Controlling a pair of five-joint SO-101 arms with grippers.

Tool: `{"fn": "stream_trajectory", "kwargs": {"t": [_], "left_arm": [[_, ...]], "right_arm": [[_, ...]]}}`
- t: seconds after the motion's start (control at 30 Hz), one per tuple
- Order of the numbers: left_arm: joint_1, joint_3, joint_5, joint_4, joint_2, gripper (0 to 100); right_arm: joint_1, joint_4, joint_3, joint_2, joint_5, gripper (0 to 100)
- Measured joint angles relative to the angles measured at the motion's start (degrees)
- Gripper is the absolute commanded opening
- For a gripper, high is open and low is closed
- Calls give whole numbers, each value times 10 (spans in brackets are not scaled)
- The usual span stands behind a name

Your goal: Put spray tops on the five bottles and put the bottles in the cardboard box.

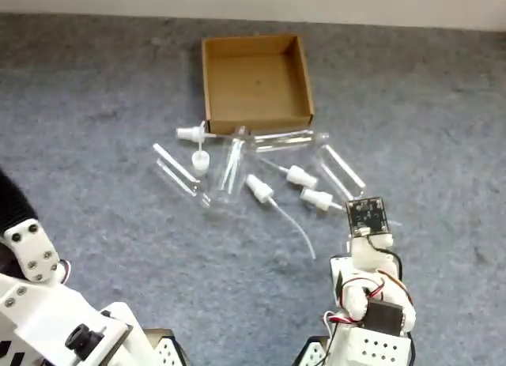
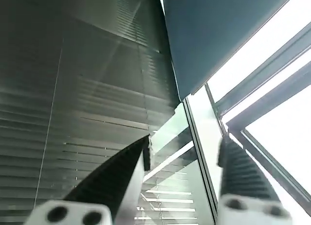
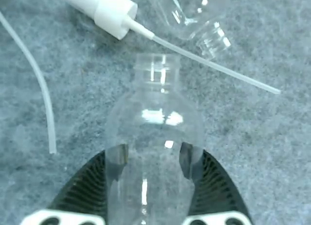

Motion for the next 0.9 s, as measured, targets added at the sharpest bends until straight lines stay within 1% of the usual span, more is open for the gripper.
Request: {"fn": "stream_trajectory", "kwargs": {"t": [0.07, 0.17, 0.23, 0.33, 0.4, 0.57, 0.6, 0.67, 0.9], "left_arm": [[0, 0, 0, 0, 0, 34], [0, 0, 2, 0, 0, 7], [0, 0, 3, 0, 0, 8], [0, 0, 4, 0, 0, 50], [0, 0, 4, 0, 0, 120], [0, 0, 4, 0, 0, 357], [0, 0, 4, 0, 0, 383], [0, 0, 4, 0, 0, 400], [0, 0, 4, 0, 0, 388]], "right_arm": [[0, 0, 0, 0, 0, 5], [0, 0, 0, 0, 0, 5], [0, 0, 0, 0, 0, 5], [0, 0, 0, 0, 0, 5], [0, 0, 0, 0, 0, 5], [0, 0, 0, 0, 0, 5], [0, 0, 0, 0, 0, 5], [0, 0, 0, 0, 0, 5], [0, 0, 0, 0, 0, 5]]}}
